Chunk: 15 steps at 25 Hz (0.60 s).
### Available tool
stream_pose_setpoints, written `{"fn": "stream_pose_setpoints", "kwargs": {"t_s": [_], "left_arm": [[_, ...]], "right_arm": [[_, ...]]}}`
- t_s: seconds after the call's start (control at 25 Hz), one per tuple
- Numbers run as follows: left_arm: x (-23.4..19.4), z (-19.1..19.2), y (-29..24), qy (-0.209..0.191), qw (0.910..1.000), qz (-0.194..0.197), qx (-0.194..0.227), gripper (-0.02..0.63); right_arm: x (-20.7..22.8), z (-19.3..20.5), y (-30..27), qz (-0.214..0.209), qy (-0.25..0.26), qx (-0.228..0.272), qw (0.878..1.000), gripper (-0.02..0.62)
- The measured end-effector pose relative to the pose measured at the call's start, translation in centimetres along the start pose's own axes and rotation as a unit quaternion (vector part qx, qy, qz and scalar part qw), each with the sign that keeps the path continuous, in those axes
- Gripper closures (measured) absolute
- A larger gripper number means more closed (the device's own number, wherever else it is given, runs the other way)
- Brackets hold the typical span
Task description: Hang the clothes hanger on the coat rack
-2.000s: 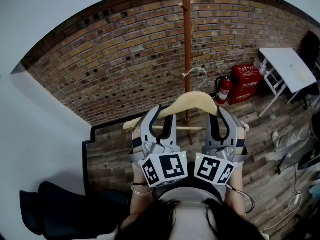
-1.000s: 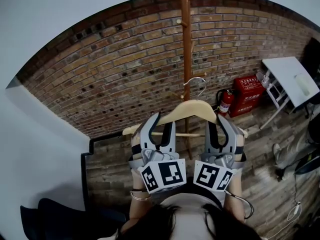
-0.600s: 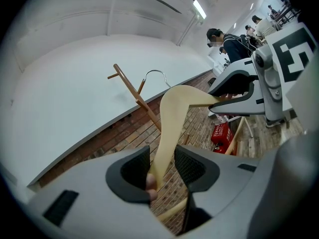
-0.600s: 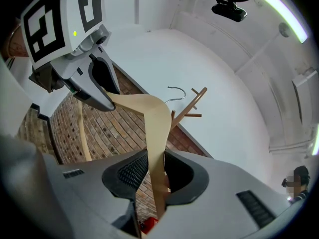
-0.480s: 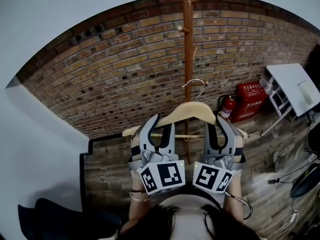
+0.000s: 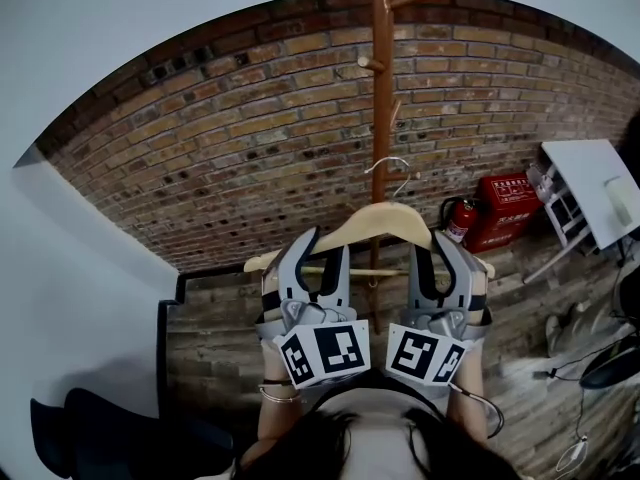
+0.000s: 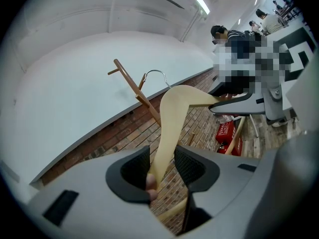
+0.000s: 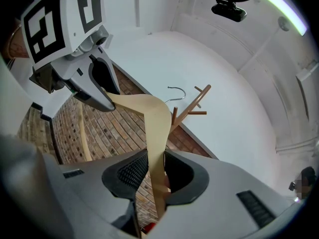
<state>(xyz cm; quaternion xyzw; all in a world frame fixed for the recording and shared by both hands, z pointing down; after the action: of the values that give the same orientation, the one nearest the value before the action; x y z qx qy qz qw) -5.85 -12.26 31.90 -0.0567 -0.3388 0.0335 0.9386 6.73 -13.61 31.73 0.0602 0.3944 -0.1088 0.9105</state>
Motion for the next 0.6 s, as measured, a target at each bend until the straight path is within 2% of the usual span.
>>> {"fn": "stream_pose_setpoints", "kwargs": {"t_s": [0.6], "left_arm": [[-0.9,0.3,-0.8,0.003,1.0,-0.008,-0.003,0.449]], "right_arm": [[-0.3,-0.5,-1.3,-0.008,-0.002,0.008,1.0,0.479]]}}
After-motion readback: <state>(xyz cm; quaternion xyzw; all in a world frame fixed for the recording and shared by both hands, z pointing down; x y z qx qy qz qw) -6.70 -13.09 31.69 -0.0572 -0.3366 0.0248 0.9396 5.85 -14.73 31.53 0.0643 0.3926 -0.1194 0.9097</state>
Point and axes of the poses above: the fingertips, and each gripper's own axes: y backward along the fingers, x to its right, z out of its underside, the point moved 2 cm from there along y, backward along the fingers, and after that the axes turned 5 degrees about -x, right-handed, at the moved point
